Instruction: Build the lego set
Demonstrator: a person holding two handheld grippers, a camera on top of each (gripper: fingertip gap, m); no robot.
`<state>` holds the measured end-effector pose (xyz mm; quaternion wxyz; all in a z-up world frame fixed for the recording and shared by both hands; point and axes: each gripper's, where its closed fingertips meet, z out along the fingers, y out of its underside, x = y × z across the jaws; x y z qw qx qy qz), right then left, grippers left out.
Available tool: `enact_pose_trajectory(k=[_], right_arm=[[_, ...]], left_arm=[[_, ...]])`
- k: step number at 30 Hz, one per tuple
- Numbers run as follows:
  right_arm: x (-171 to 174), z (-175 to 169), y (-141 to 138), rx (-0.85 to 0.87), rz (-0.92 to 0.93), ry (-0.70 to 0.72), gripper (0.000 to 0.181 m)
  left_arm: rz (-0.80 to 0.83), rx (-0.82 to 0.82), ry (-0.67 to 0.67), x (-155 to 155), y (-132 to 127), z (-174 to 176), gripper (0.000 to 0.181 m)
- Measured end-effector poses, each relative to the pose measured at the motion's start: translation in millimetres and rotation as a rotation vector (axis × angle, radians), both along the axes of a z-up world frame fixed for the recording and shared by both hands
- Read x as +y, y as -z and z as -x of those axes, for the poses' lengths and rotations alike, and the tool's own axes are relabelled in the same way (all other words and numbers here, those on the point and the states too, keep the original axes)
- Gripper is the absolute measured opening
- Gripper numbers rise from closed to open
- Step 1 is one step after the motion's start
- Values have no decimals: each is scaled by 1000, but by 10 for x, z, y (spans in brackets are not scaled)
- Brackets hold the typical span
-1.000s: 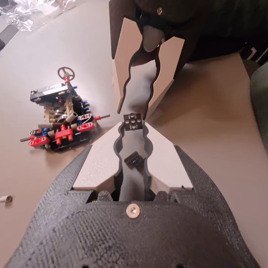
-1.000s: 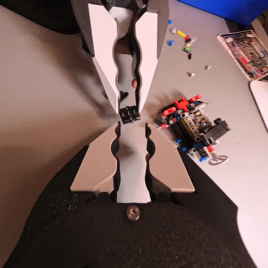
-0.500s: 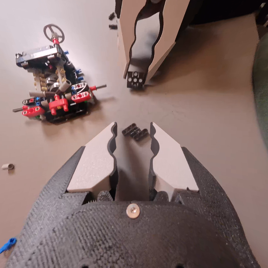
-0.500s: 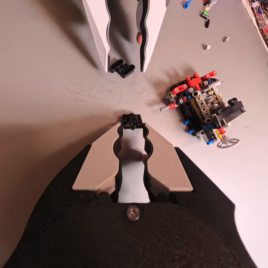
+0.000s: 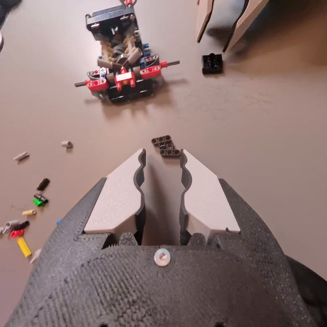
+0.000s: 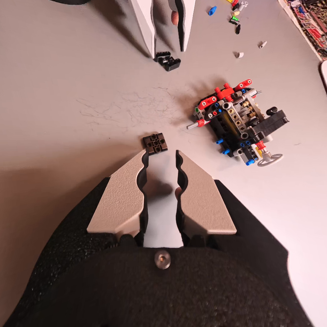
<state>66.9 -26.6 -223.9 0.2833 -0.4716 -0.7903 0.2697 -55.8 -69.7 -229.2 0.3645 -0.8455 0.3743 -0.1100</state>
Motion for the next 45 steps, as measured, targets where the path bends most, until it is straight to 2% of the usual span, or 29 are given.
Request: enact_pose_trajectory(k=[4,8,11,17,20,23,26,30,33,37,40,45], right_arm=[[17,-1,14,-1,-2,8,29],[-7,14,23,-1,2,5,29],[-9,18,24,0,-3,7,28],[17,-2,10,-1,-1,15,28],[19,-16,15,-6,-3,13,28],[40,-25,-4,0,-3,18,28],[113,-33,-60,23,8,44,28],[257,-37,-168,77,33,99,27],[379,-60,-270,119,32,145,26],[564,-118,-406,180,19,219,25],[705,-165,-480,223,11,274,23],[789,-182,-525,268,29,321,21]], left_arm=[[38,-9,-24,-77,-1,97,31],[38,-17,-15,-59,33,7,34],[36,11,-15,-45,53,-15,21],[37,68,-58,-82,50,247,21],[28,71,-118,-56,45,402,23],[-32,43,-149,18,-60,412,37],[-122,-57,-147,118,-265,256,36],[-166,-208,-74,148,-413,-180,35],[-106,-237,-18,119,-305,-525,38],[-40,-199,-6,151,-104,-855,44],[-16,-146,-10,197,19,-974,45],[-23,-99,10,259,46,-1071,43]])
